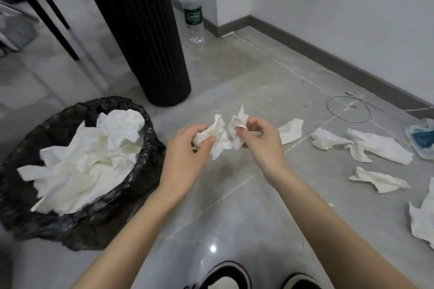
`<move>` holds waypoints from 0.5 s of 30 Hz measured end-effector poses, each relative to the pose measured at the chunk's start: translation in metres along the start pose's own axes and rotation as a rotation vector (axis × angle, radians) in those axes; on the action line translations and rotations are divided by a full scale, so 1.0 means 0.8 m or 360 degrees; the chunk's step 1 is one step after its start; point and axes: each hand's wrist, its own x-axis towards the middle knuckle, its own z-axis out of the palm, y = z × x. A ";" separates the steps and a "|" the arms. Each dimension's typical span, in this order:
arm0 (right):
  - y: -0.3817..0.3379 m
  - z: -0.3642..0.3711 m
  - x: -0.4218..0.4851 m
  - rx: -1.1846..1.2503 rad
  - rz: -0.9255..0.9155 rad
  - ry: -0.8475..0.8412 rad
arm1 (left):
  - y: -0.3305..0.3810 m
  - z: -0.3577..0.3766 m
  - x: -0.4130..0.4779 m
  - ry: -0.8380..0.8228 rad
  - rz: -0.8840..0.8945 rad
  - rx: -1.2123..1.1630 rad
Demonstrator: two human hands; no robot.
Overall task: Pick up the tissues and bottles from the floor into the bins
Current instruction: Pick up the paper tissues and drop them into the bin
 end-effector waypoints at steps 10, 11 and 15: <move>-0.078 0.086 -0.024 0.0354 0.0053 -0.0406 | 0.009 -0.111 -0.003 0.0451 0.0056 -0.0015; -0.083 0.094 -0.026 0.0387 0.0072 -0.0453 | 0.003 -0.120 0.000 0.0491 0.0036 0.0008; -0.096 0.118 -0.037 0.0417 0.0117 -0.0544 | -0.024 -0.150 0.001 0.0651 -0.0032 0.0209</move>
